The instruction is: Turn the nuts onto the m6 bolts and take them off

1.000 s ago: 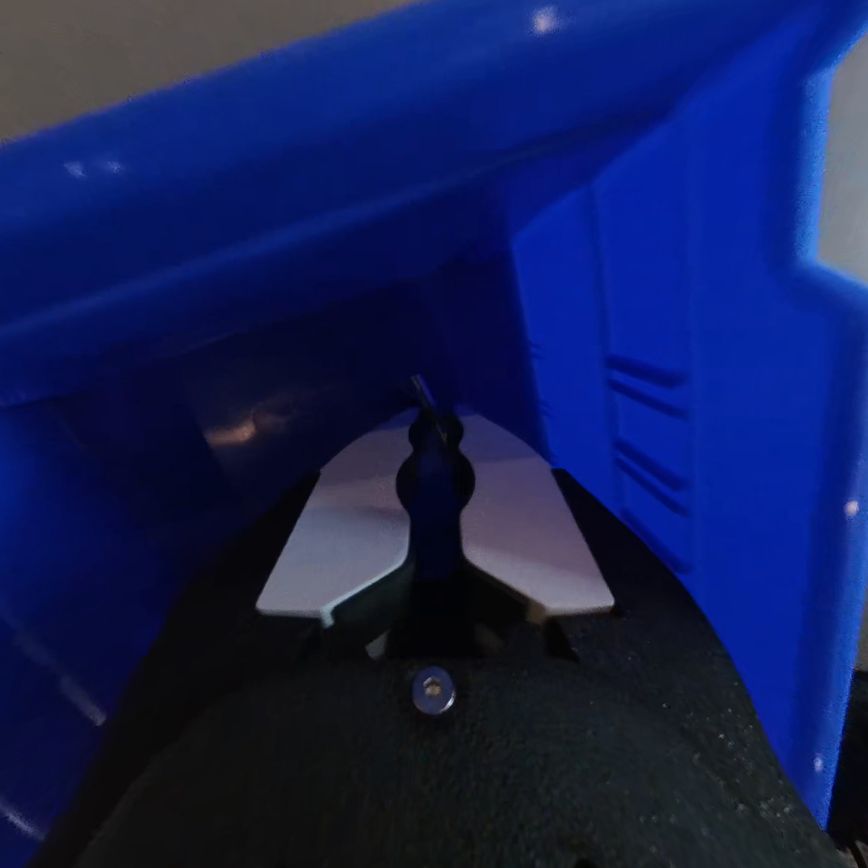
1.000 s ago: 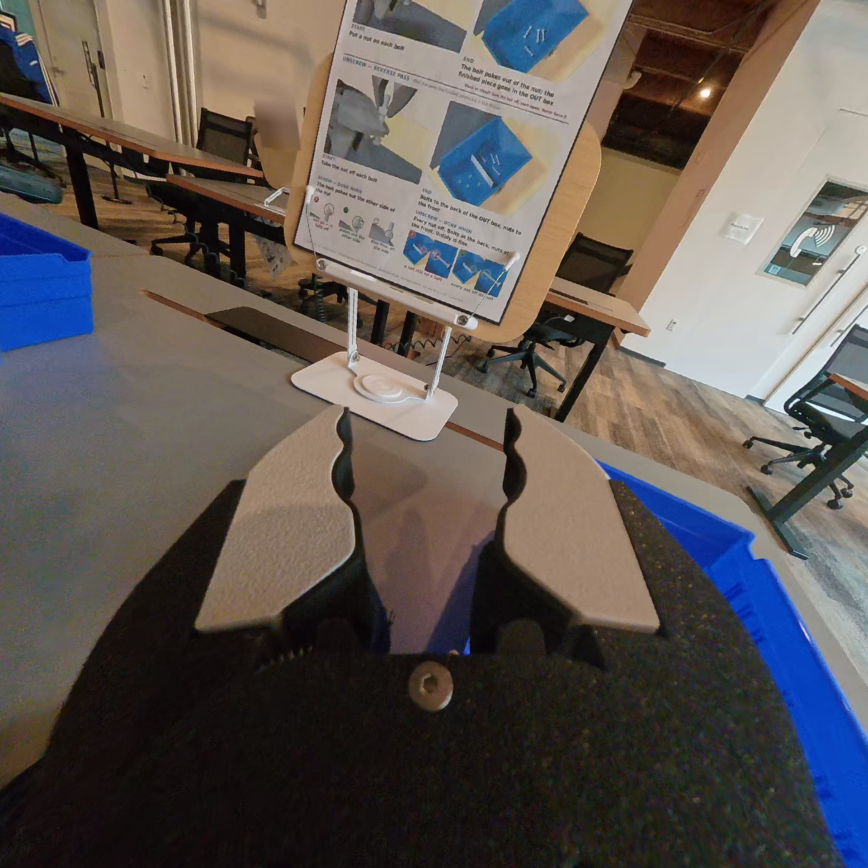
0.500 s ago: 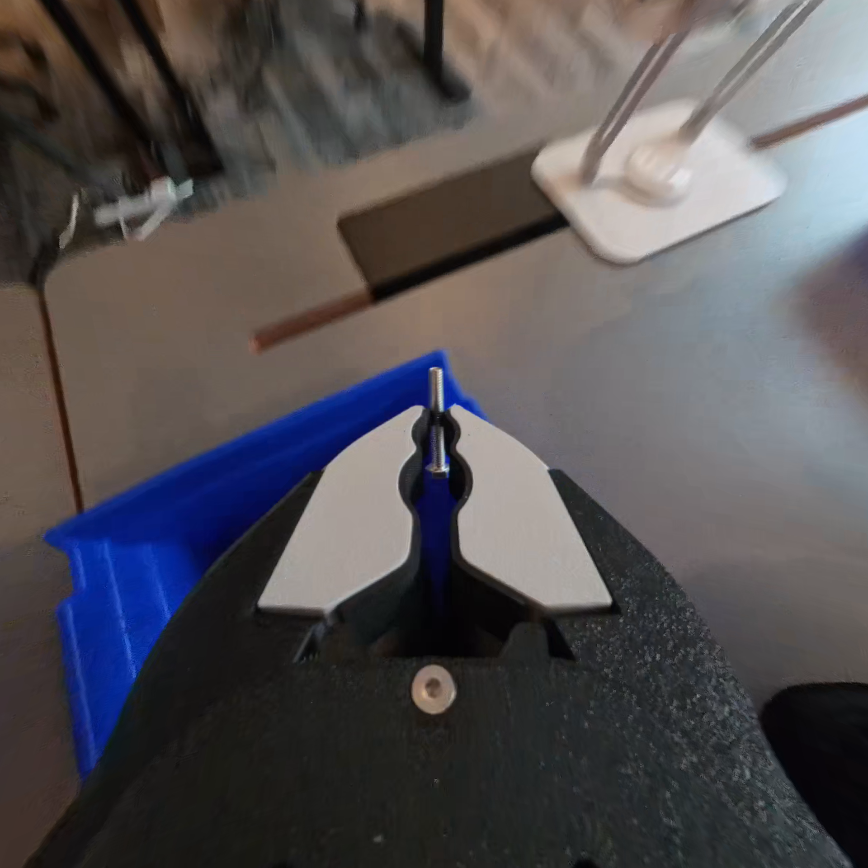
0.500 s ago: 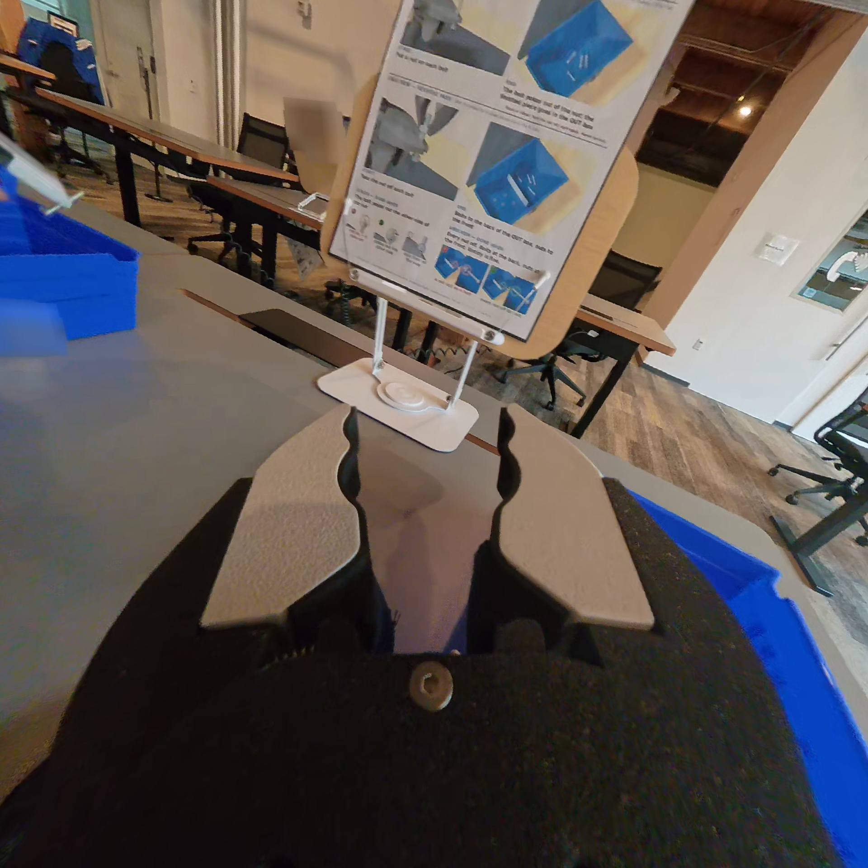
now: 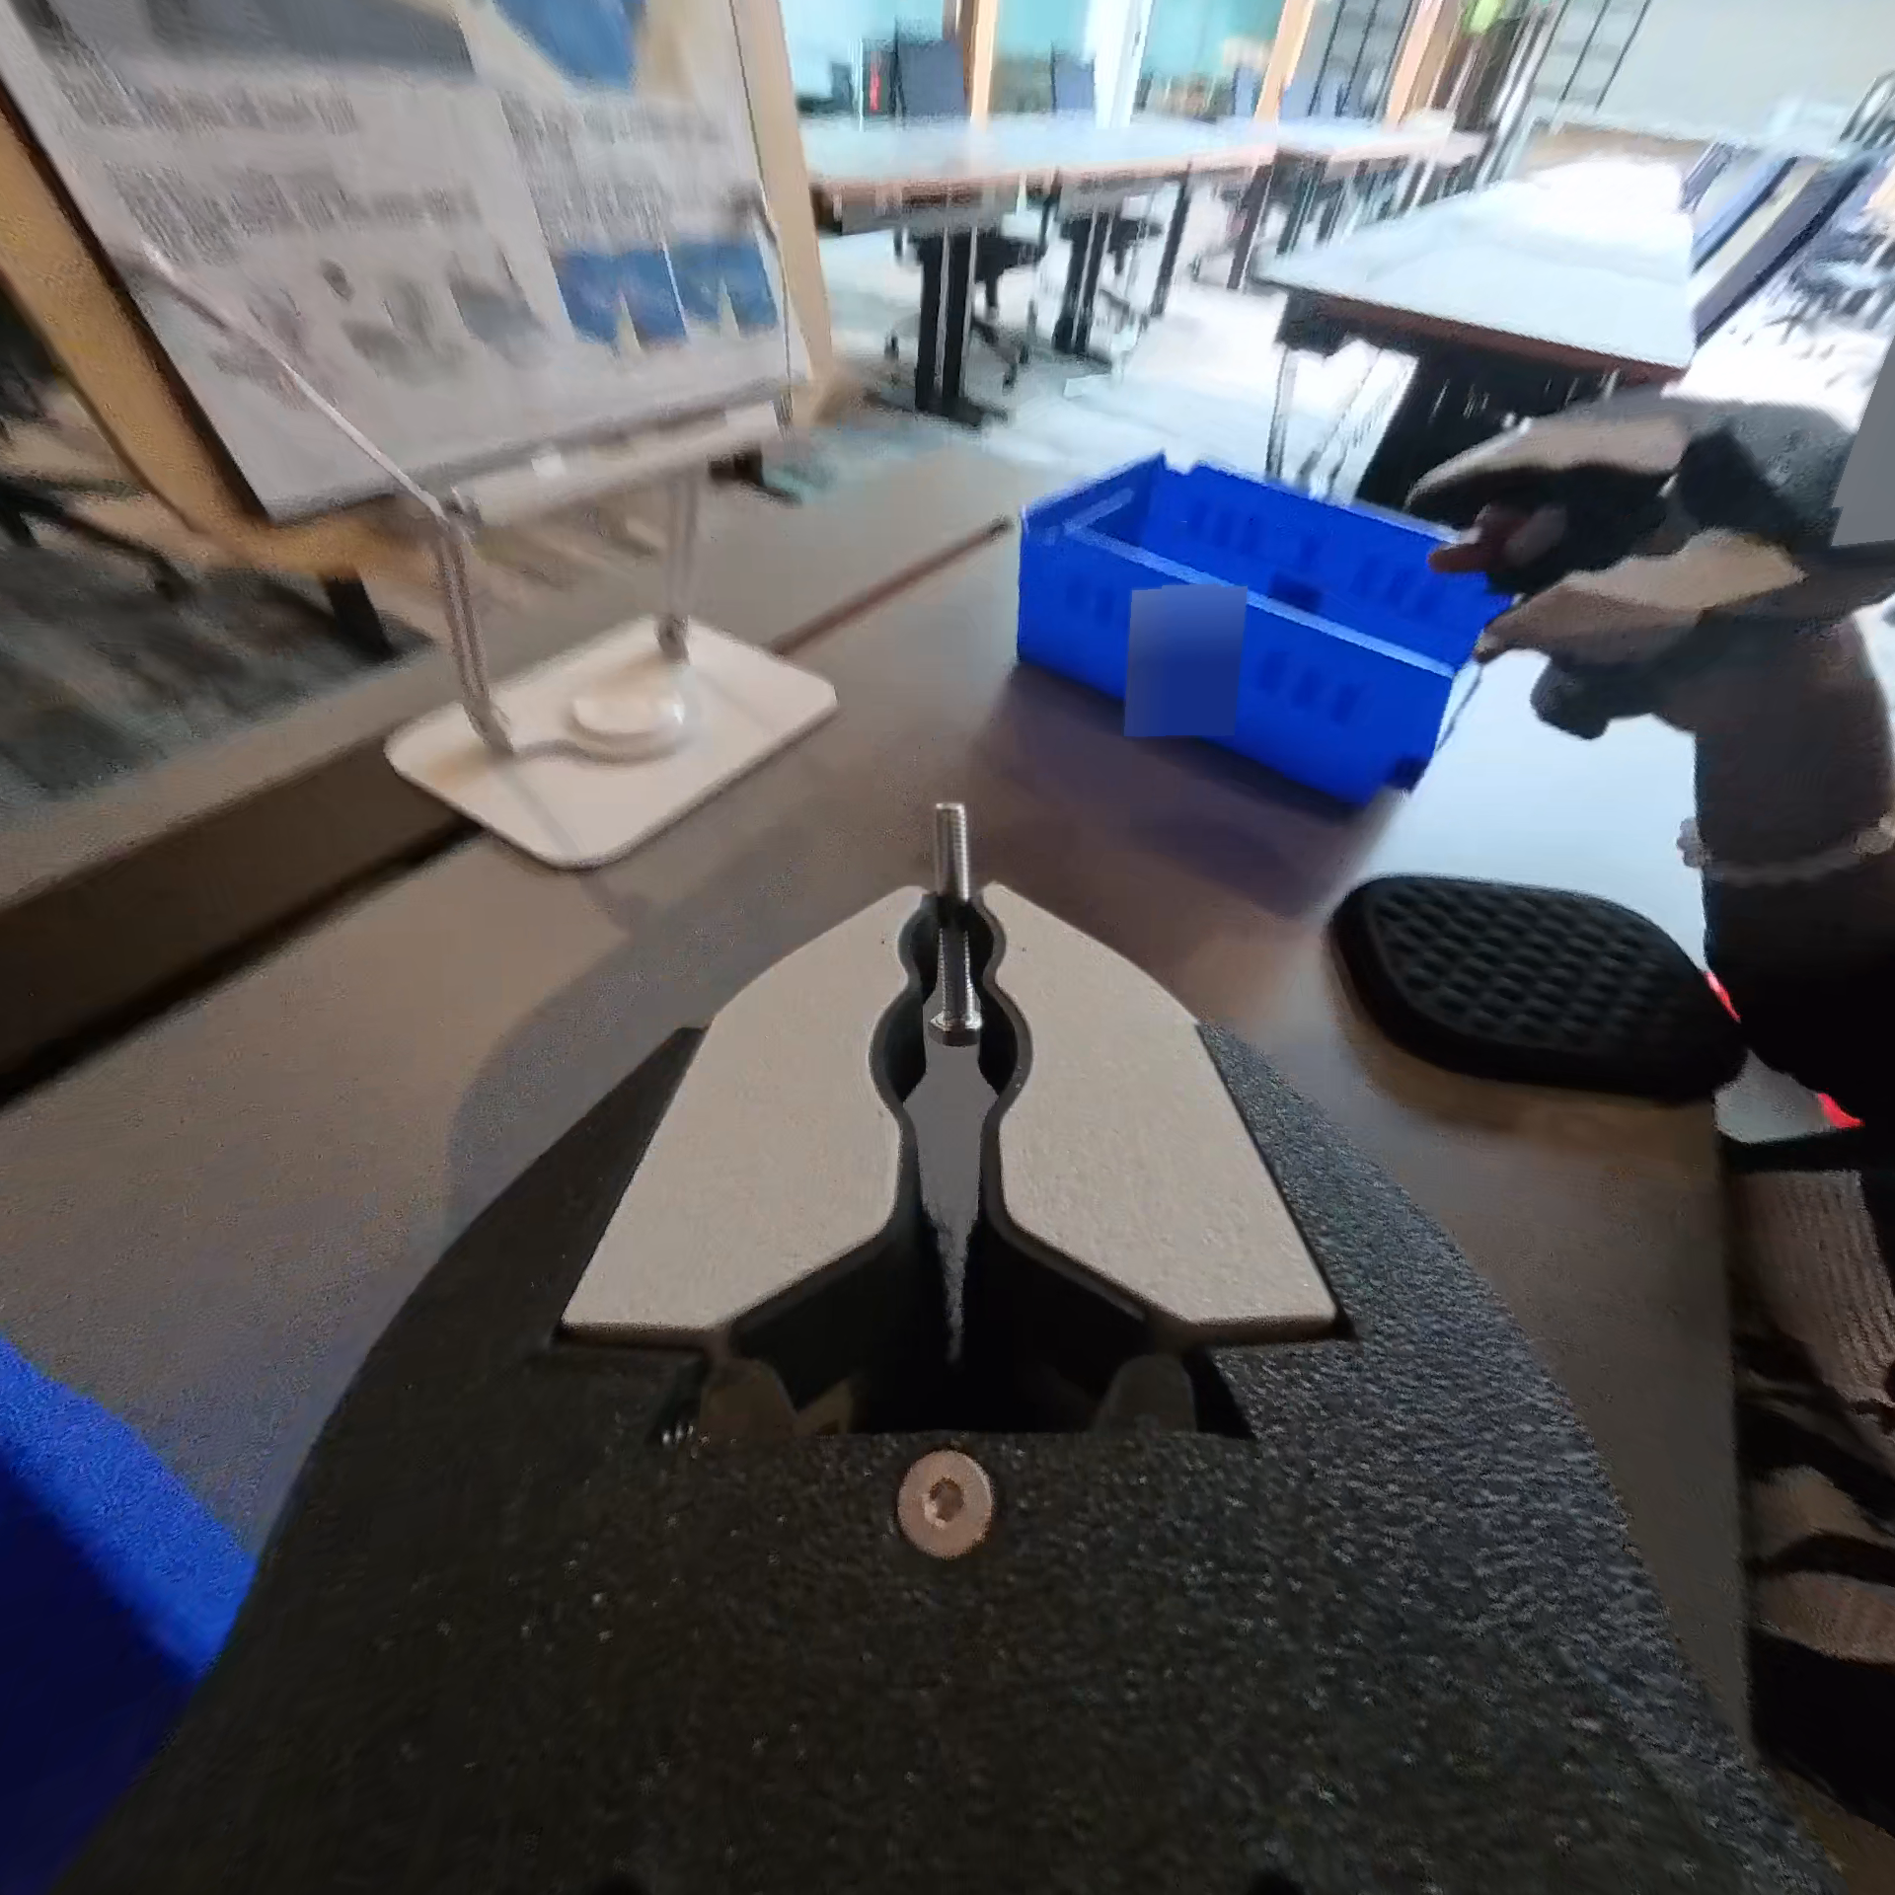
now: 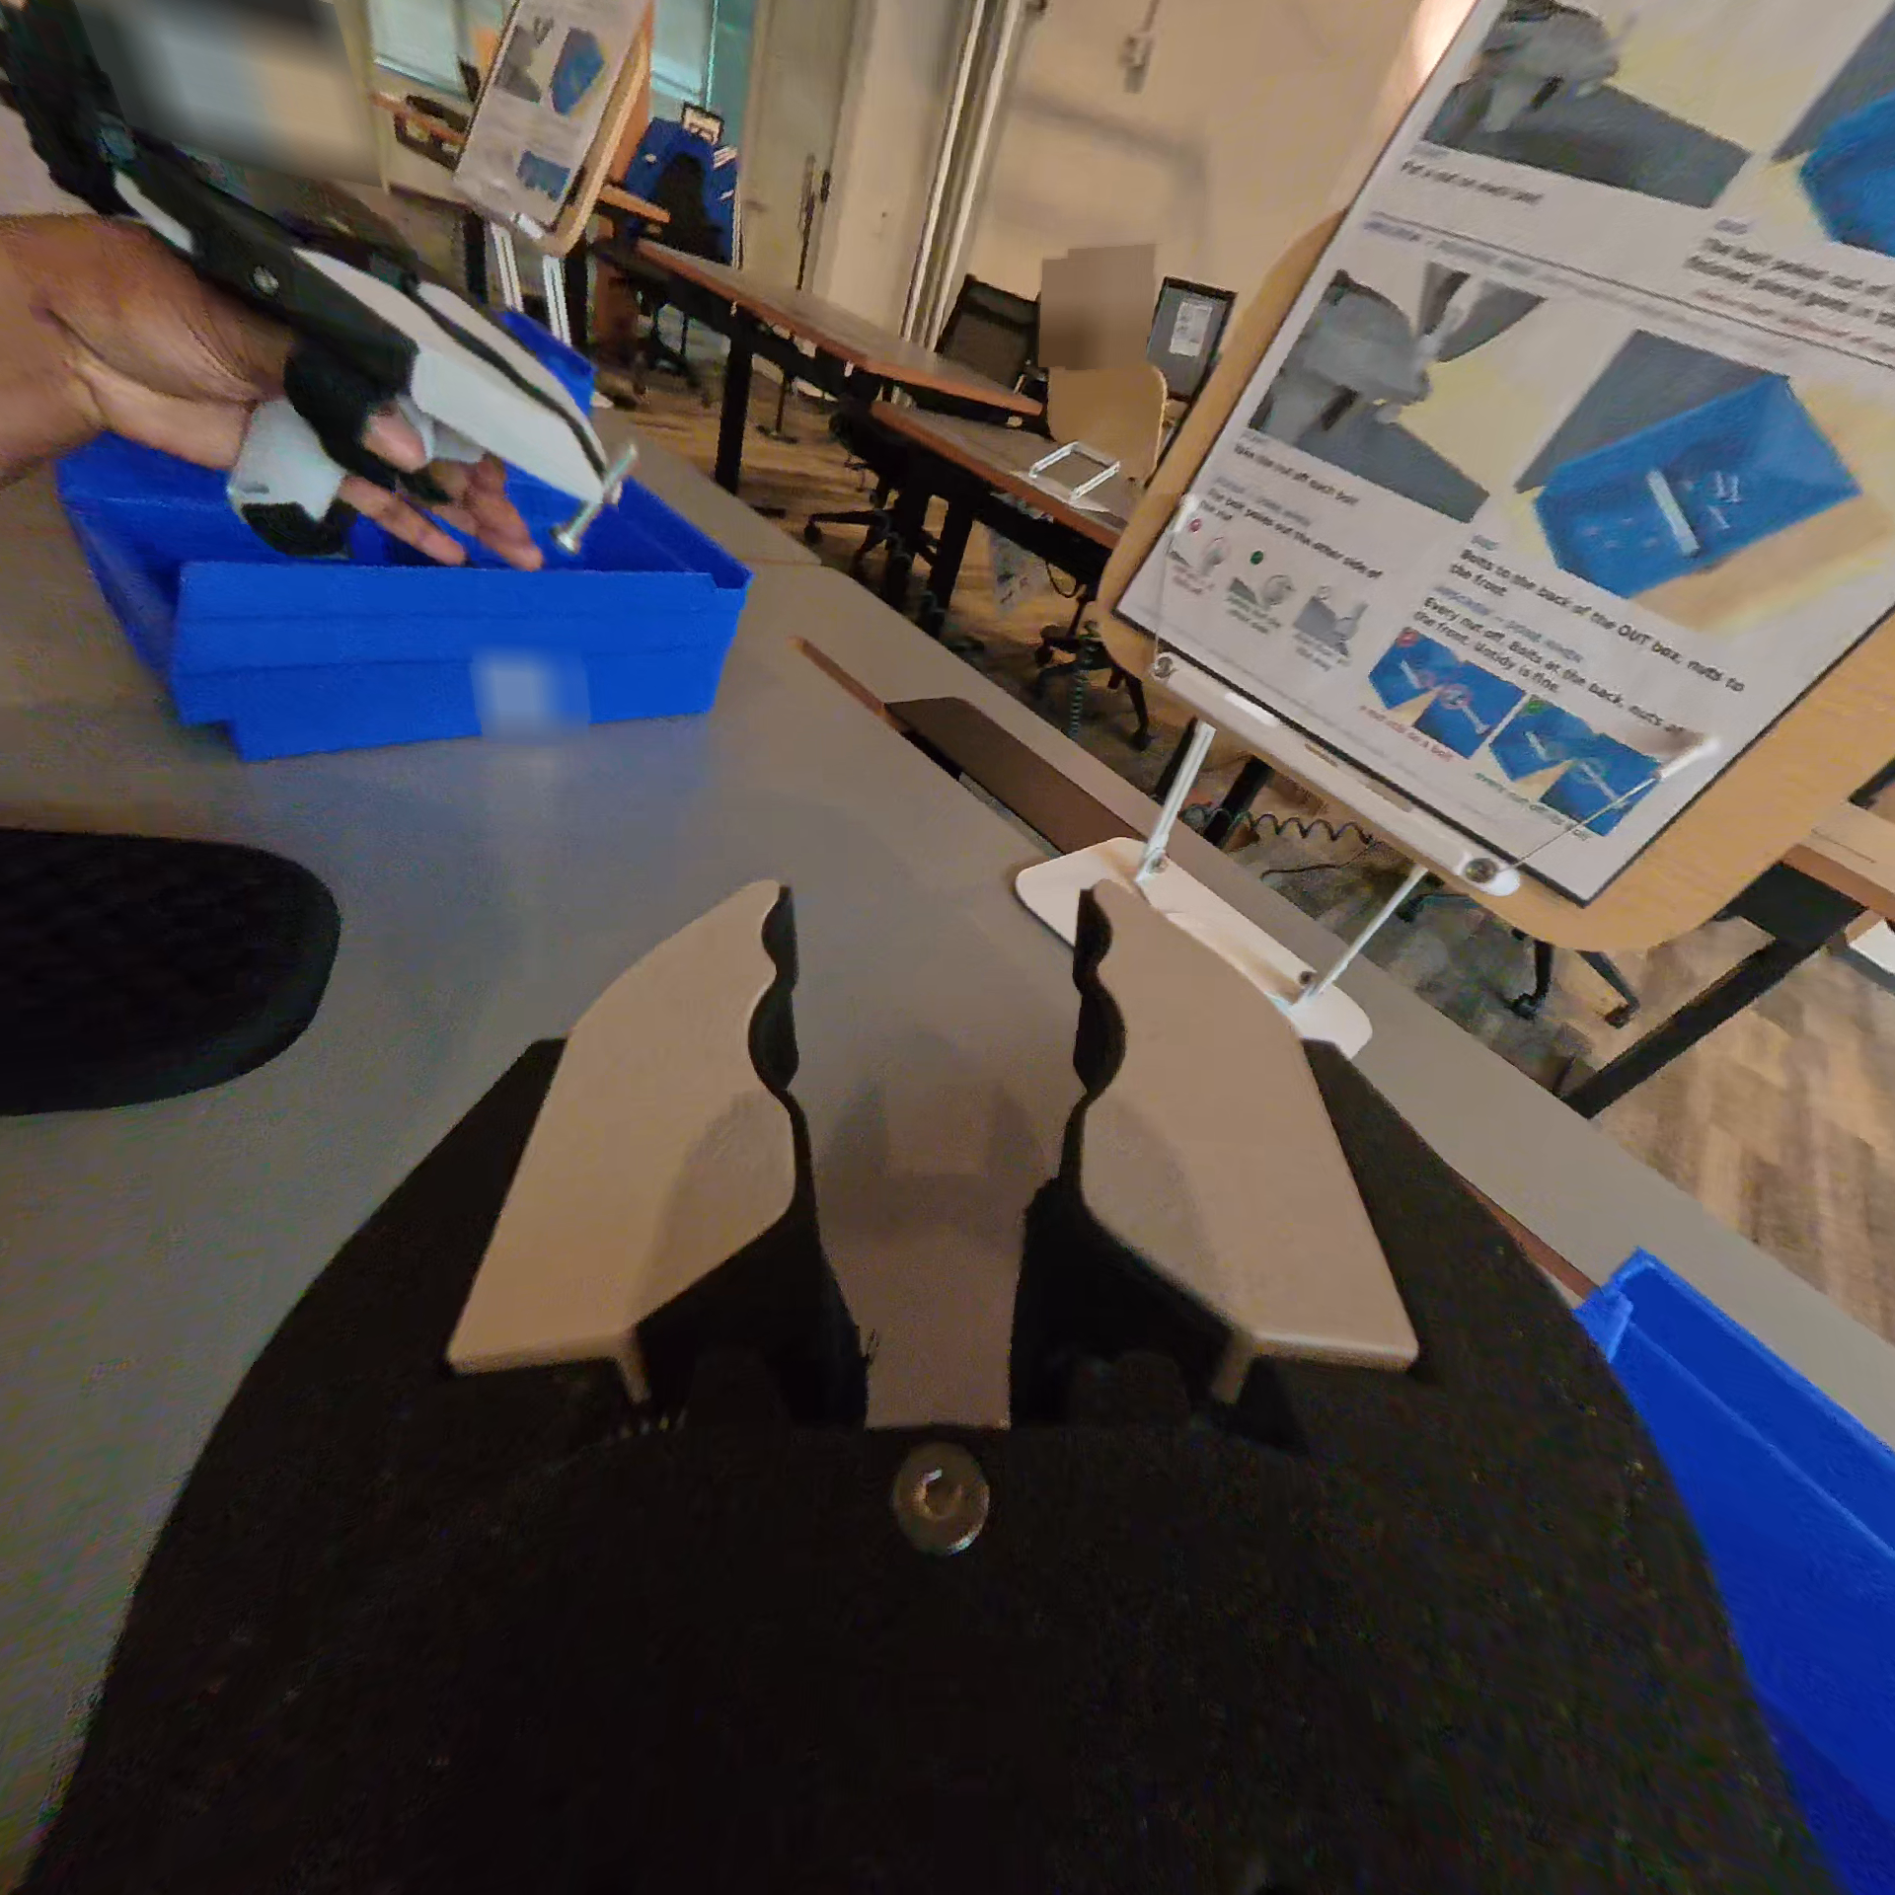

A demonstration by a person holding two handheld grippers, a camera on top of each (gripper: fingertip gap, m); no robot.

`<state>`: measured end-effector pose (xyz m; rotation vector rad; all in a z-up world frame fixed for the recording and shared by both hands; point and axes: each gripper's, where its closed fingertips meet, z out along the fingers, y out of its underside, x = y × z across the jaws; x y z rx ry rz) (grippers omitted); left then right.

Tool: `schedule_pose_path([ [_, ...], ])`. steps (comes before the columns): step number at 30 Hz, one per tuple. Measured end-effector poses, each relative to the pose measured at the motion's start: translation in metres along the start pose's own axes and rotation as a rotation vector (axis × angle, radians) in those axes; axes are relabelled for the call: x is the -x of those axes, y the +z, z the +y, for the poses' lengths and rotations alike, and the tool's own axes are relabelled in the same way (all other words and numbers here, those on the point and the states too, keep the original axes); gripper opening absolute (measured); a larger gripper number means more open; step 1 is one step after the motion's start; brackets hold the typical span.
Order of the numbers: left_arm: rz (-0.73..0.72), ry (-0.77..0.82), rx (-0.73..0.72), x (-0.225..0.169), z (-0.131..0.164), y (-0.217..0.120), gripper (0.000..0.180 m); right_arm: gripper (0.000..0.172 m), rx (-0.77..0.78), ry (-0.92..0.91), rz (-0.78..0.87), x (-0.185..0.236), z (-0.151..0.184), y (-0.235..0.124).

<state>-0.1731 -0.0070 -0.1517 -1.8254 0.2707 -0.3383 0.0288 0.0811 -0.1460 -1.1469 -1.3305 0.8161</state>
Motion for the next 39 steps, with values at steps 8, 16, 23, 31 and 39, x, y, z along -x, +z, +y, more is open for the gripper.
schedule_pose_path([
  [8, 0.026, -0.084, 0.462, -0.032, 0.106, 0.034, 0.005, 0.053, -0.008, 0.007, 0.011, 0.005, 0.002, -0.008],
  [16, -0.067, -0.041, 0.77, -0.029, 0.164, 0.041, 0.005, 0.053, -0.013, 0.021, 0.044, -0.004, 0.008, -0.024],
  [23, -0.077, 0.023, 0.919, -0.036, 0.186, 0.047, 0.005, 0.053, -0.014, 0.043, 0.061, -0.011, 0.014, -0.033],
  [31, -0.068, 0.049, 0.986, -0.037, 0.195, 0.047, 0.005, 0.054, 0.01, 0.044, 0.076, -0.014, 0.022, -0.035],
  [39, -0.117, 0.078, 0.959, -0.031, 0.193, 0.047, 0.026, 0.057, 0.043, 0.029, 0.085, -0.013, 0.029, -0.034],
])
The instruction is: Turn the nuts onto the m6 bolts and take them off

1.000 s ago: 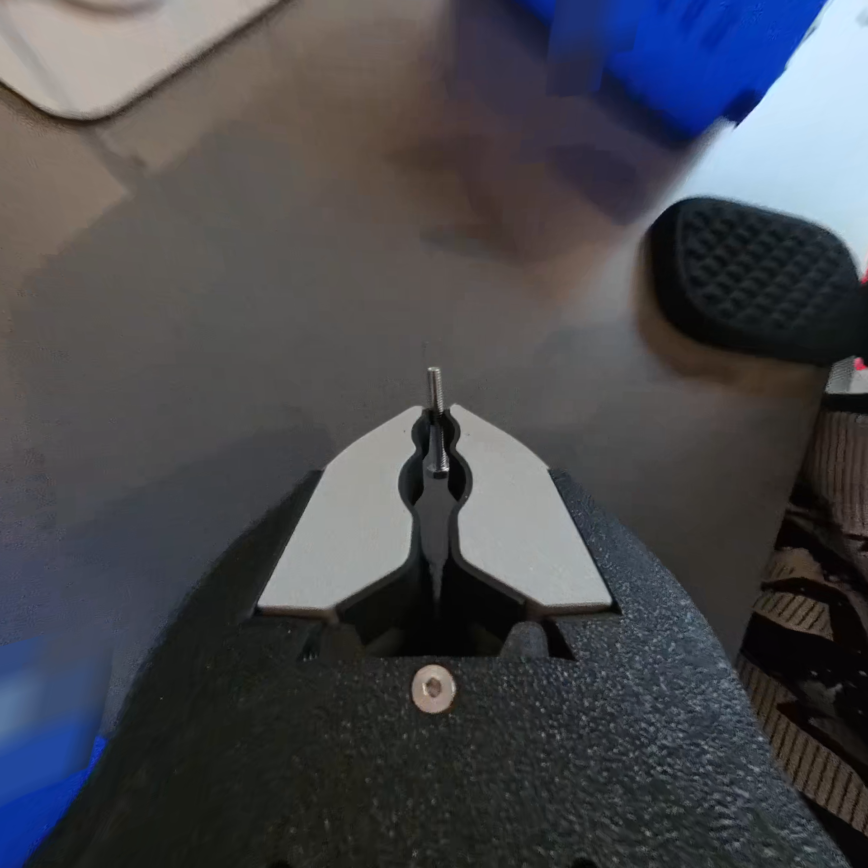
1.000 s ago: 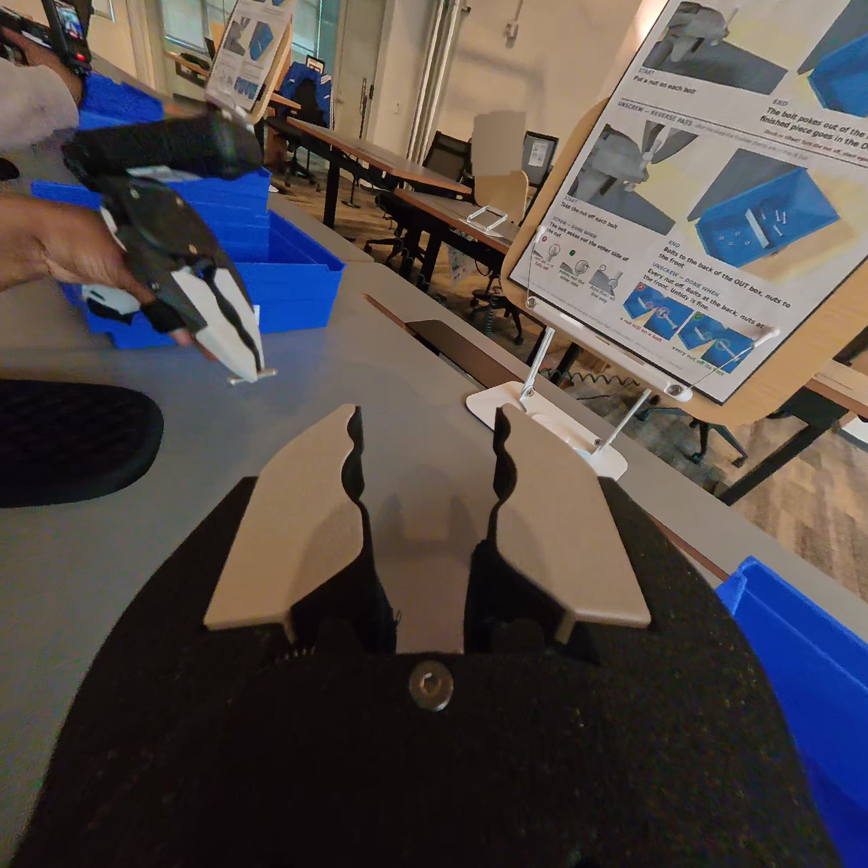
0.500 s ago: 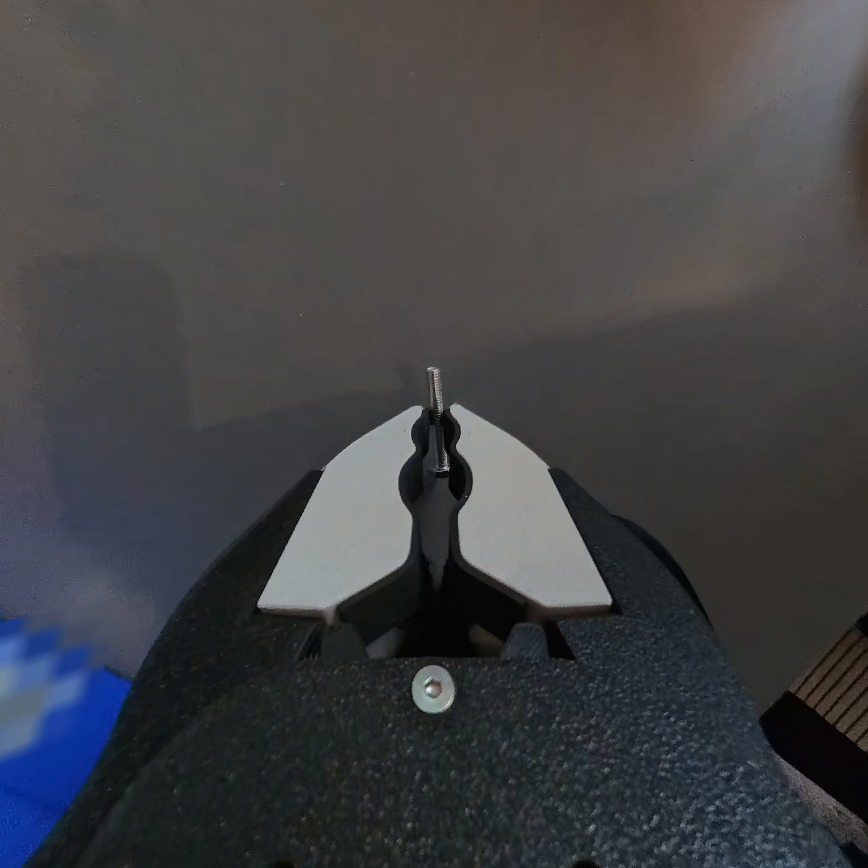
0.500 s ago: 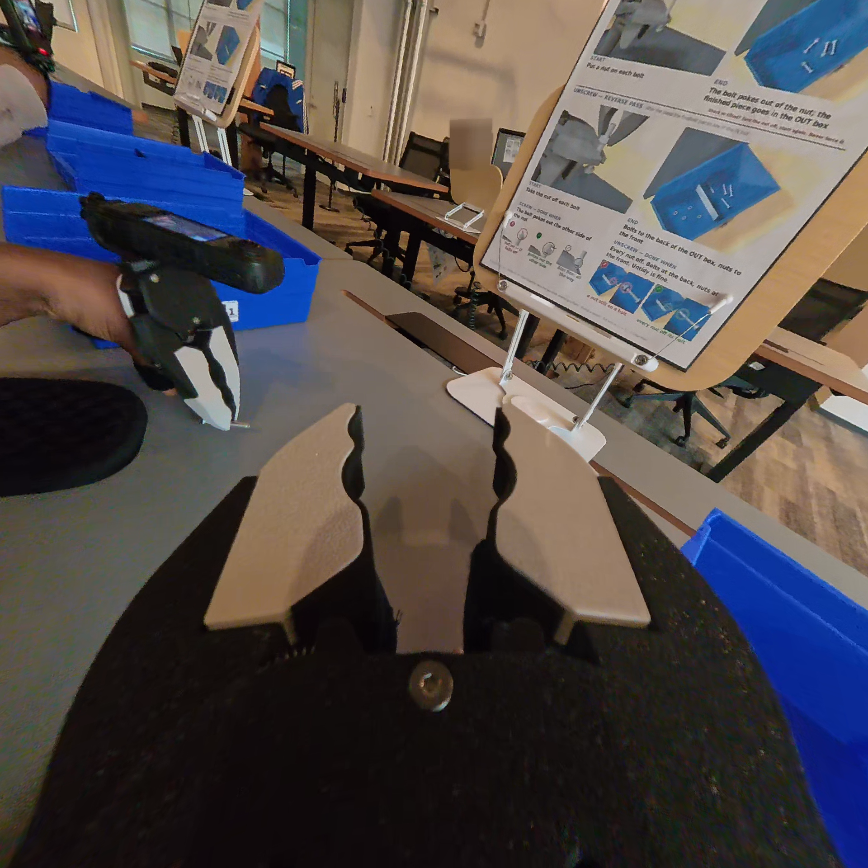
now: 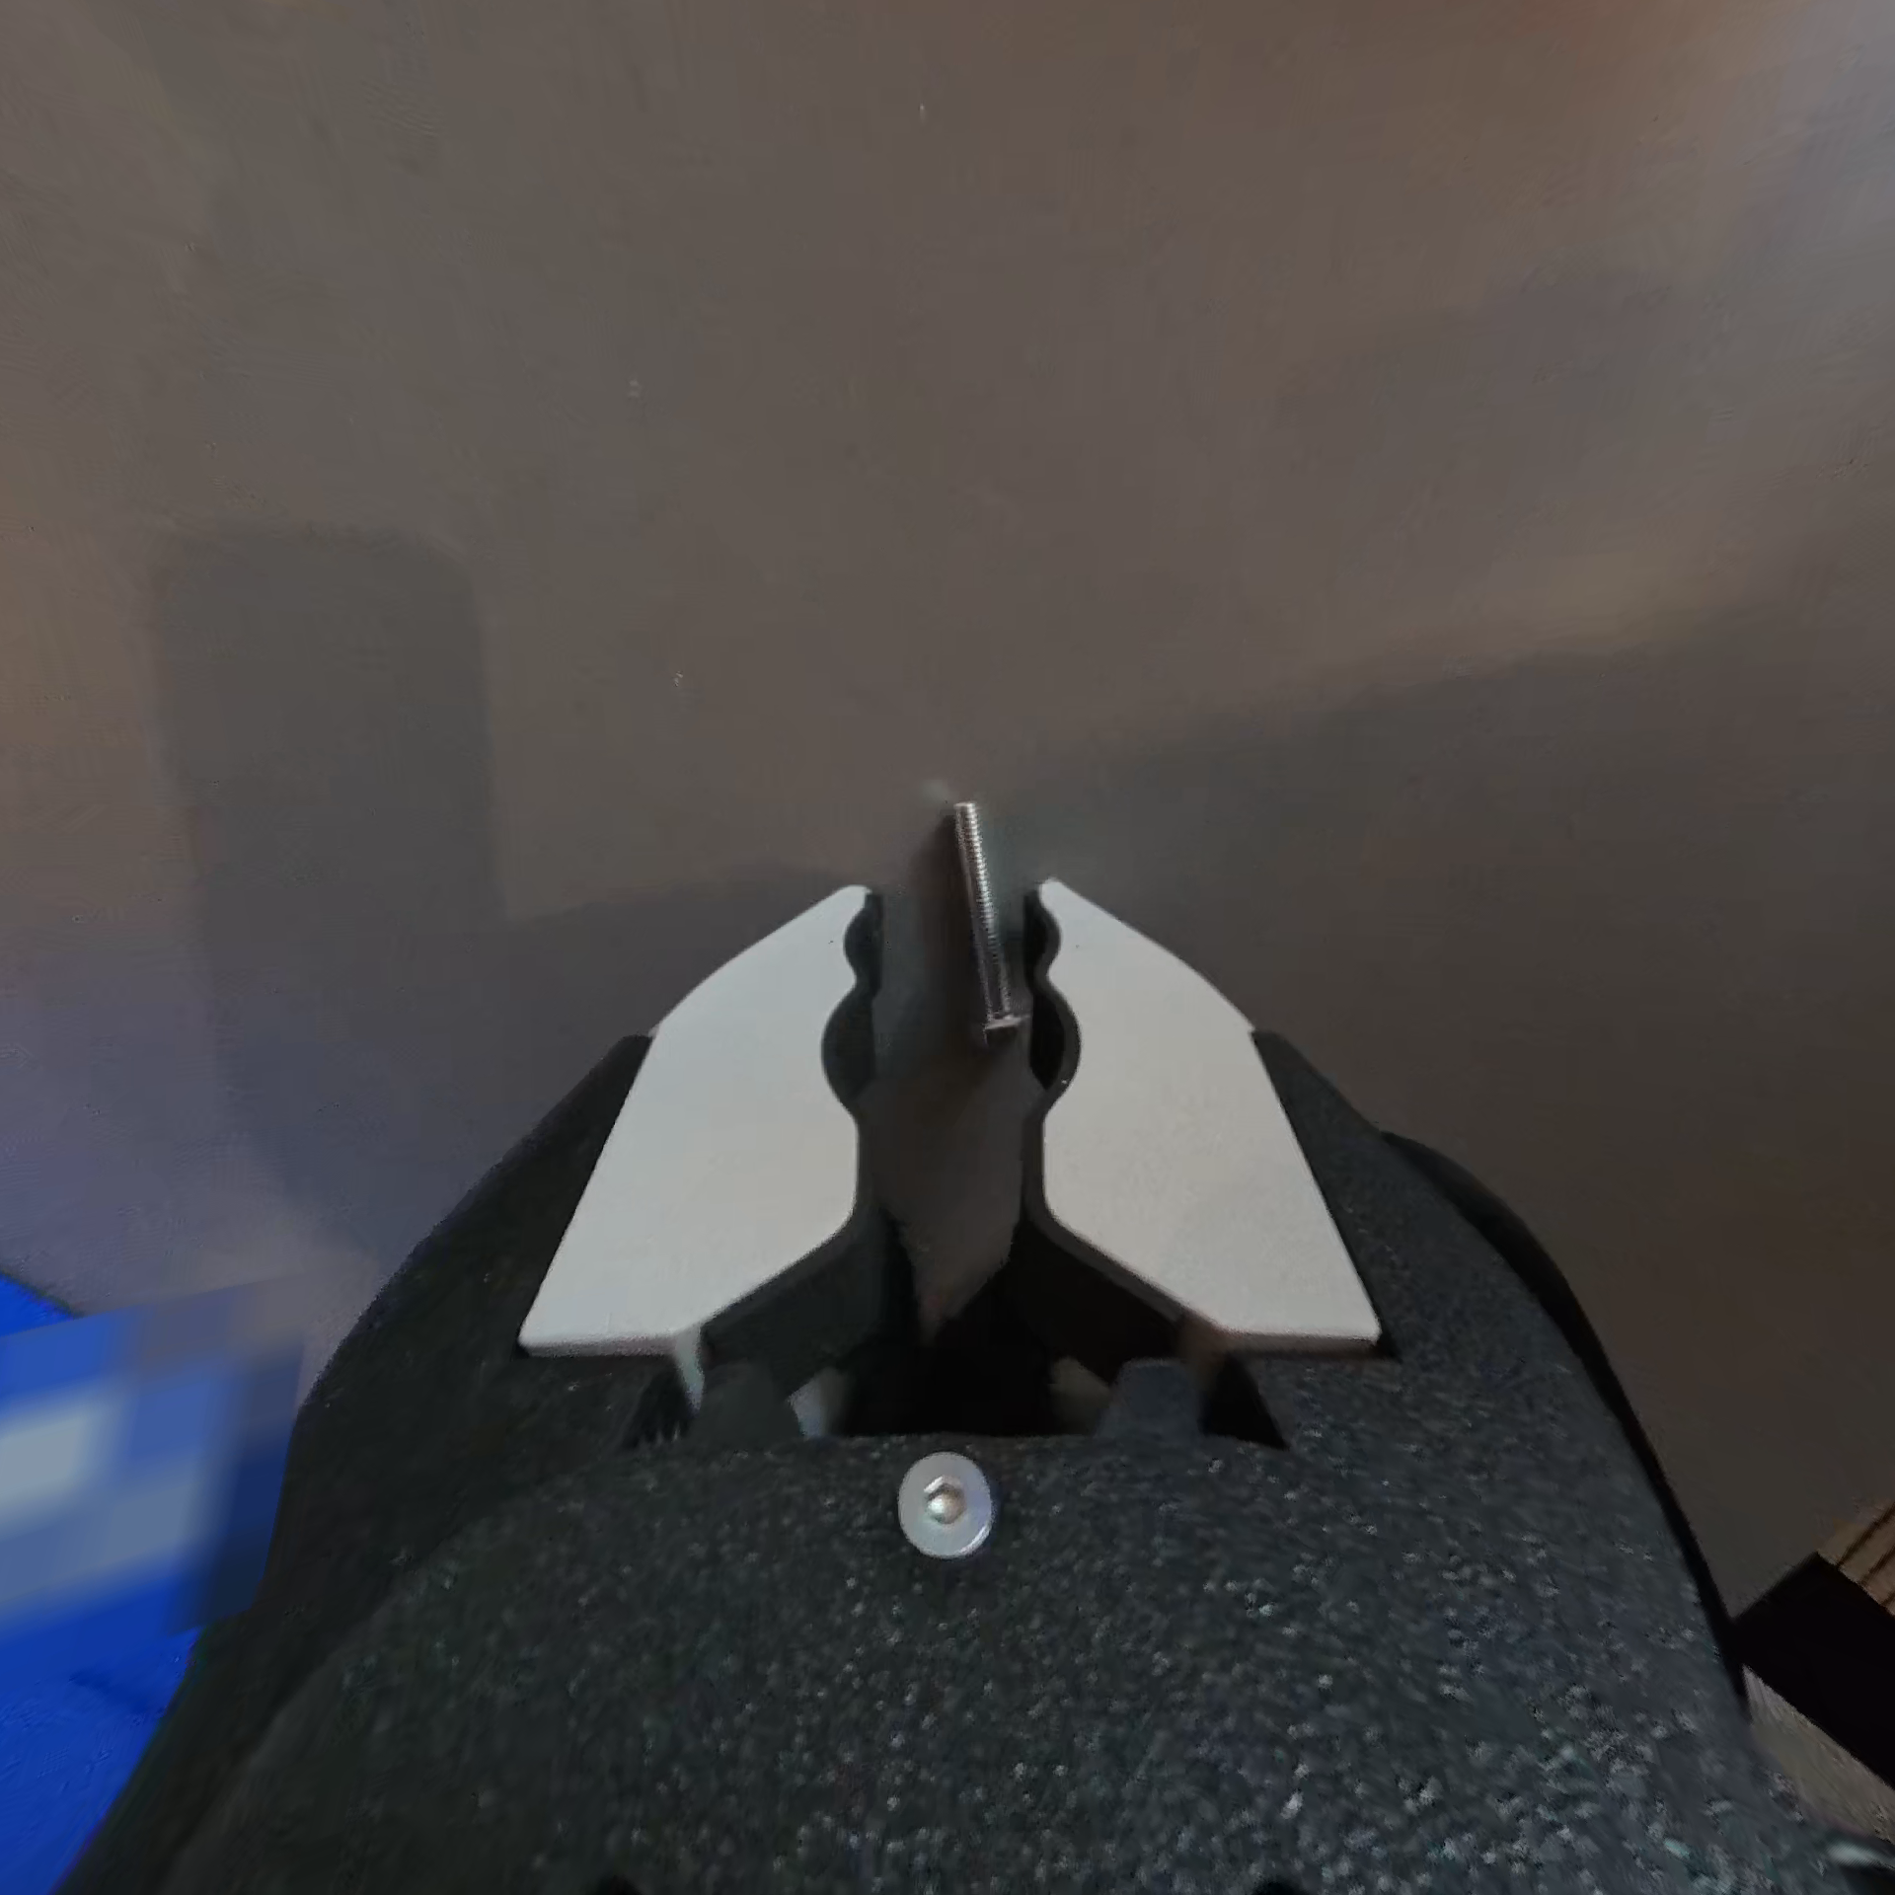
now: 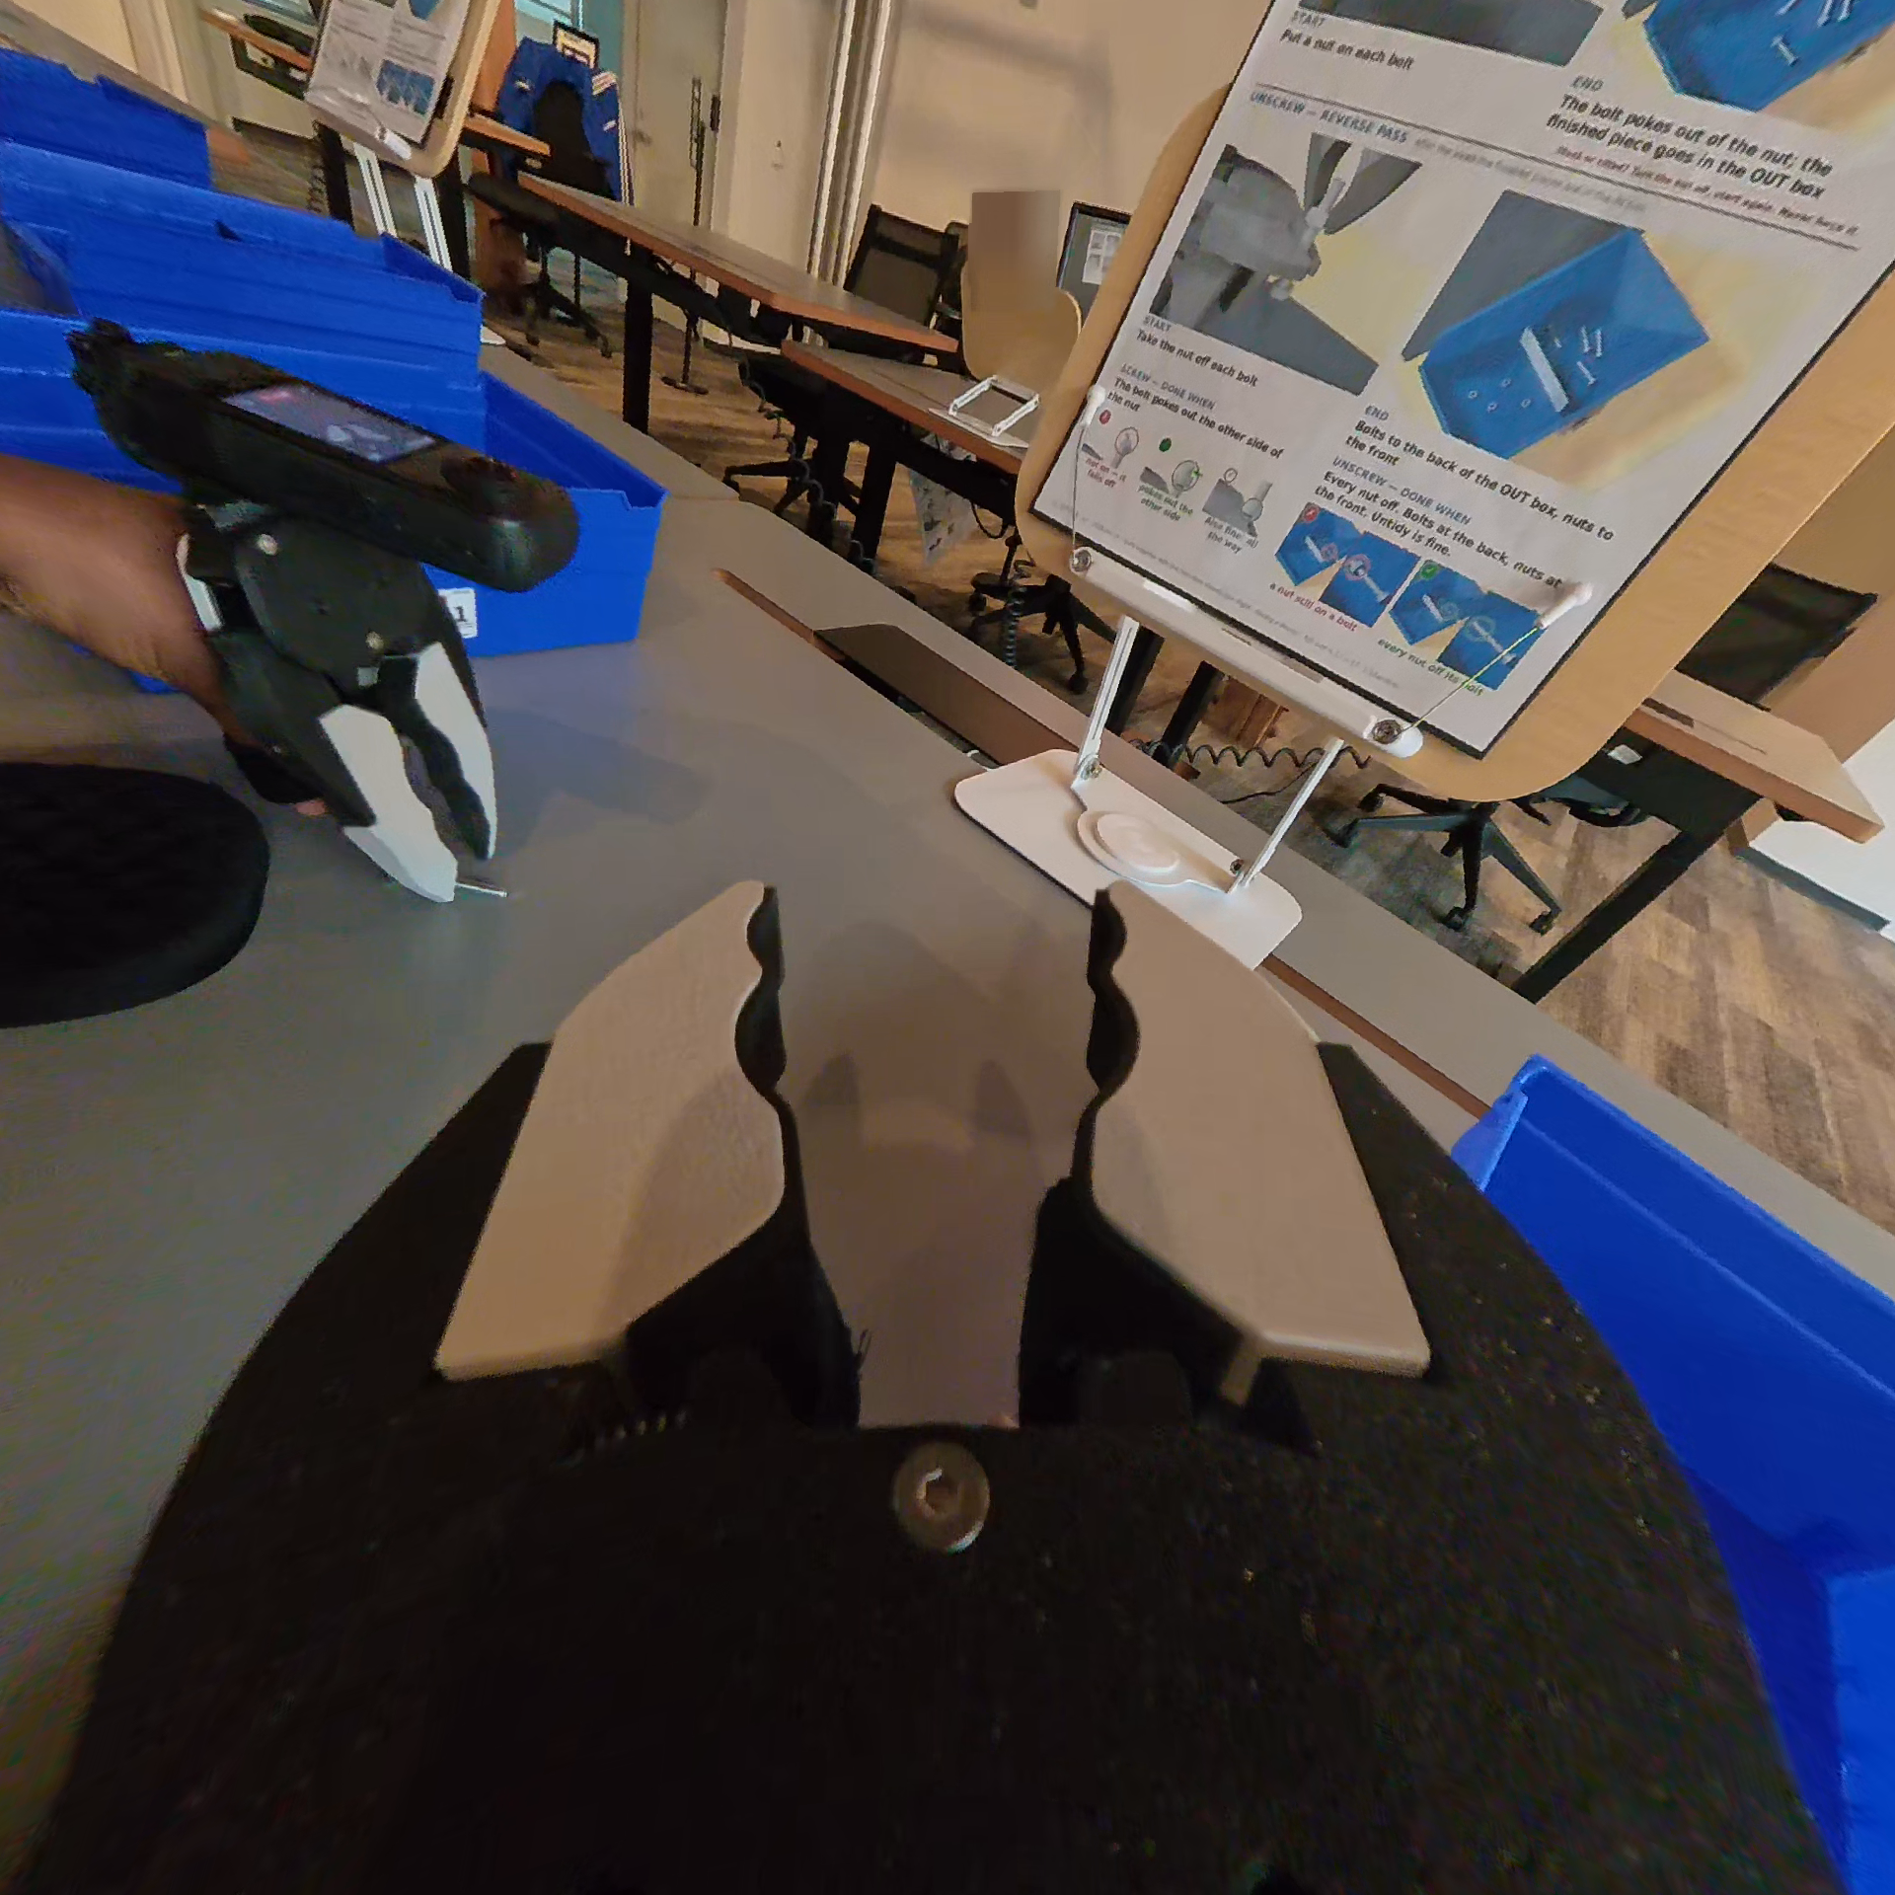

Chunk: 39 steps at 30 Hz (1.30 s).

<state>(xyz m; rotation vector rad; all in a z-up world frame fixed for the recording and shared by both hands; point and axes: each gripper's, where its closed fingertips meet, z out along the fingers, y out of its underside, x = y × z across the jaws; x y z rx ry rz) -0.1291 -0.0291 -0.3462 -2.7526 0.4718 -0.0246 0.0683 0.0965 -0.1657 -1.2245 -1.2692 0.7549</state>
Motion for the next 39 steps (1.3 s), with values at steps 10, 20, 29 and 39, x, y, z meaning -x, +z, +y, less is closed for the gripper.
schedule_pose_path([
  [10, -0.165, -0.018, -0.344, 0.014, -0.022, -0.093, 0.057, 0.058, 0.021, 0.01, 0.005, -0.001, 0.009, 0.001],
  [20, -0.332, -0.223, -0.281, 0.105, 0.101, -0.189, 0.051, 0.059, 0.025, 0.008, -0.001, 0.001, 0.013, 0.002],
  [29, -0.116, -0.34, 0.033, 0.138, 0.185, -0.123, 0.029, 0.059, 0.035, -0.003, 0.006, 0.001, 0.013, 0.002],
  [39, -0.069, -0.349, 0.228, 0.139, 0.214, -0.08, 0.029, 0.059, 0.047, -0.014, 0.021, -0.003, 0.014, 0.001],
])
